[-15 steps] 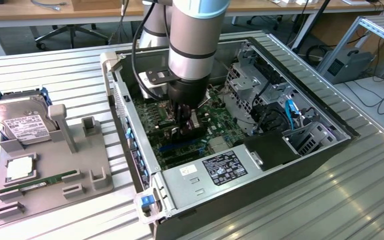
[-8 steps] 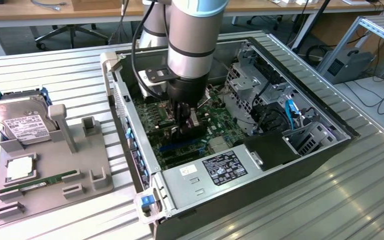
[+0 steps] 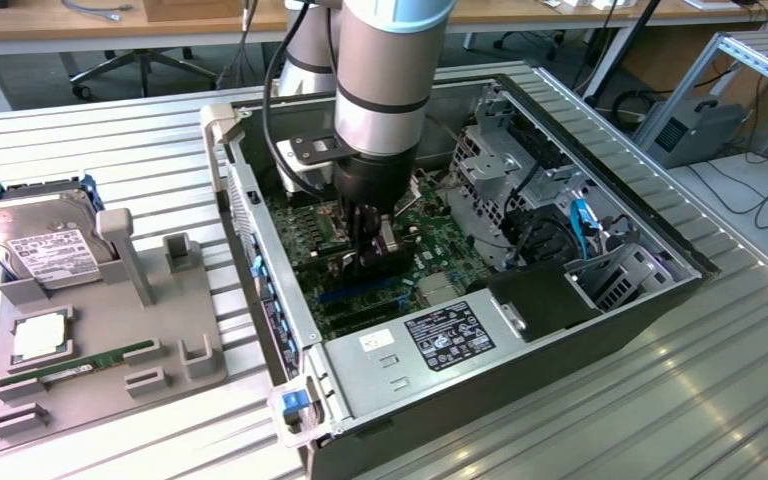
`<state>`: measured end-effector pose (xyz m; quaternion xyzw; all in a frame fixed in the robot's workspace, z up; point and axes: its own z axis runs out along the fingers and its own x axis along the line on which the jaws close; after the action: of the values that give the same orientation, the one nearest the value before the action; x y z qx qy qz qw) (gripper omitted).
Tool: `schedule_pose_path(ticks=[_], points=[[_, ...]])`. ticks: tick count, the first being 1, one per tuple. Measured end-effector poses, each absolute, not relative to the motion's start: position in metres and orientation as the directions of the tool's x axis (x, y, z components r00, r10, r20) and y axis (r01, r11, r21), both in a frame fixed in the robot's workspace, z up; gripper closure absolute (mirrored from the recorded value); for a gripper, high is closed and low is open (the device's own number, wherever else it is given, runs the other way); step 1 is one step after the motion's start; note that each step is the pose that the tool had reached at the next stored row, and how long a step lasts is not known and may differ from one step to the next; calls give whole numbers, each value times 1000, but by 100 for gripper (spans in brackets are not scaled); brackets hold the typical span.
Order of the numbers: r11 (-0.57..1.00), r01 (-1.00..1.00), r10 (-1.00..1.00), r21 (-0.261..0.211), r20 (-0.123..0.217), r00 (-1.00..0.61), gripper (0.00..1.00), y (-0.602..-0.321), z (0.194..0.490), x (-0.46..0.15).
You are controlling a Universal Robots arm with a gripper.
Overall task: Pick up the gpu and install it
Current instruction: 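Insert the gpu into the slot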
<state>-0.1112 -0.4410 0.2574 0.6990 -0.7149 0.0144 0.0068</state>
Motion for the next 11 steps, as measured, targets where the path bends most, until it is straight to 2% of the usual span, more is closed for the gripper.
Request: schedule_pose_path(ticks=[5,11], points=[[22,-1000,-999,-12,46,-23,73,-441,257,-111],[22,-1000,-999,-11,48,-23,73,-441,257,-111]])
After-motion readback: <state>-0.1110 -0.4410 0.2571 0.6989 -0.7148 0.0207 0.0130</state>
